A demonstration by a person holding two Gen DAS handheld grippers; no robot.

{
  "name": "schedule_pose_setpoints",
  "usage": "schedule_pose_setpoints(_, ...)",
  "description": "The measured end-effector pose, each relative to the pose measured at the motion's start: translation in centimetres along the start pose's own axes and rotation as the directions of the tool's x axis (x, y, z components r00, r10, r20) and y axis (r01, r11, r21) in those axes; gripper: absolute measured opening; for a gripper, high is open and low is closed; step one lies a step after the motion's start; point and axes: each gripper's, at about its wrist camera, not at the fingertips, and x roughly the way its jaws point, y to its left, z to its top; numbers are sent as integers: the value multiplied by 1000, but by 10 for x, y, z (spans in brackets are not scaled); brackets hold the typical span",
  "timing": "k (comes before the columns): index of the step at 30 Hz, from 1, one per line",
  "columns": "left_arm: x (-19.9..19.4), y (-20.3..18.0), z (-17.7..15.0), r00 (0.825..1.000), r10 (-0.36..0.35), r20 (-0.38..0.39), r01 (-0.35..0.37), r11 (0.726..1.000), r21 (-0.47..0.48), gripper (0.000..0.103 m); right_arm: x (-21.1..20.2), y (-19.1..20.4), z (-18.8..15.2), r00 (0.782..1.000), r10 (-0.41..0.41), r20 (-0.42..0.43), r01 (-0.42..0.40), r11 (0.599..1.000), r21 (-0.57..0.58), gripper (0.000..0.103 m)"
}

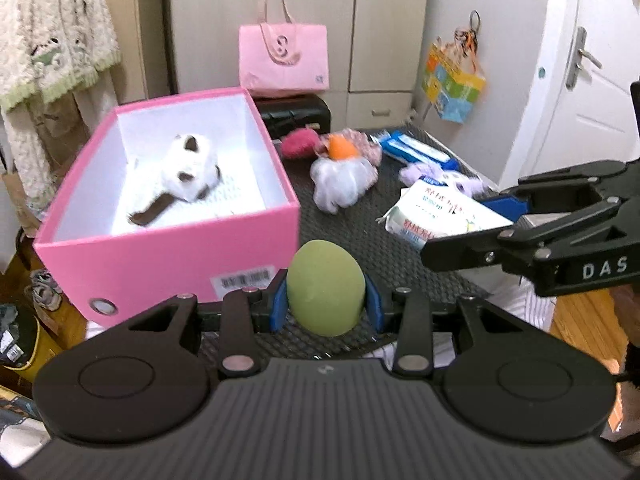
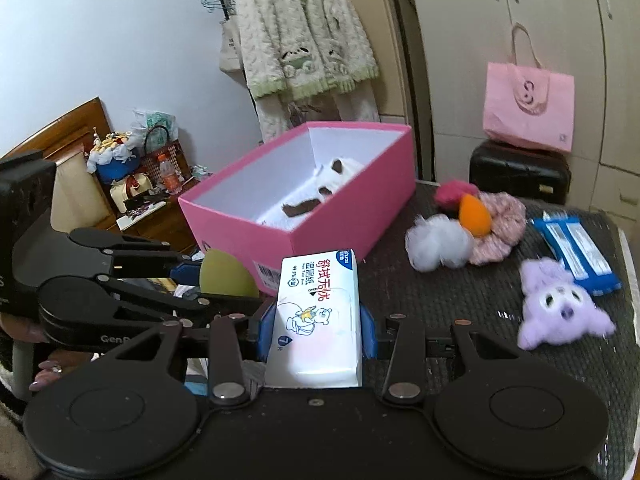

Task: Organize soft objects
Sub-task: 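Carry the green sponge and tissue pack together over the pink box, then open the right tool to drop the tissue pack into the box while the left tool holds the sponge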

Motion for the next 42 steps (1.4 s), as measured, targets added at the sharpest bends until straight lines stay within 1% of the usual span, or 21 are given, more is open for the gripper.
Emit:
schedule_pose_setpoints(3, -4, 8, 8, 999, 23, 27, -23, 1000, -4, 38, 7, 4, 11, 1000, 18, 11, -17, 1000, -11, 46)
schedule_pose_setpoints(7, -6, 22, 23, 996, 64, 58, -63, 998, -13, 38, 19, 9, 31, 999, 14, 33, -13, 1000, -26, 46)
schedule_pose_setpoints(9, -7, 27, 29, 993, 95, 73, -96, 995, 9, 38, 23, 13, 42, 999, 13, 49, -10, 999, -50, 47)
schedule_pose_setpoints(11, -5, 33, 37, 988, 130, 79, -132, 991, 22, 38, 28, 14, 53, 998, 33, 55, -30, 997, -65, 47)
schedule_pose_setpoints(14, 1, 45, 47, 984, 156, 81, -158, 987, 18, 38, 41, 14, 67, 996, 69, 54, -65, 995, -69, 47)
schedule_pose_setpoints(17, 9, 59, 56, 980, 181, 81, -182, 983, 7, 38, 59, 14, 79, 996, 64, 55, -60, 995, -78, 47)
schedule_pose_setpoints(23, 40, 89, 68, 978, 208, 23, -208, 978, -22, 38, 103, 8, 101, 999, 20, 31, -17, 996, -88, 47)
schedule_pose_setpoints(26, 58, 103, 70, 977, 213, -16, -214, 976, -35, 38, 125, 4, 110, 1000, 19, -12, -20, 996, -90, 47)
schedule_pose_setpoints(31, 86, 120, 69, 970, 224, -90, -228, 973, -35, 38, 160, -4, 116, 996, 13, -90, -21, 995, -96, 47)
schedule_pose_setpoints(33, 91, 126, 68, 968, 225, -114, -230, 972, -39, 38, 170, -3, 117, 994, 16, -108, -28, 994, -108, 47)
schedule_pose_setpoints(35, 95, 128, 68, 961, 241, -133, -247, 968, -33, 39, 177, -1, 118, 993, 4, -119, -21, 990, -141, 47)
schedule_pose_setpoints(37, 96, 126, 68, 958, 251, -139, -255, 967, -6, 40, 183, 5, 117, 991, -13, -129, -13, 980, -200, 48)
schedule_pose_setpoints(38, 97, 126, 68, 958, 250, -142, -254, 967, -8, 41, 185, 6, 117, 991, -14, -134, -15, 976, -215, 48)
schedule_pose_setpoints(41, 99, 124, 67, 952, 263, -155, -265, 964, 5, 44, 190, 10, 118, 990, -19, -139, -15, 972, -236, 51)
schedule_pose_setpoints(42, 99, 124, 67, 952, 260, -158, -263, 965, 6, 46, 190, 10, 119, 991, -24, -133, -9, 971, -238, 52)
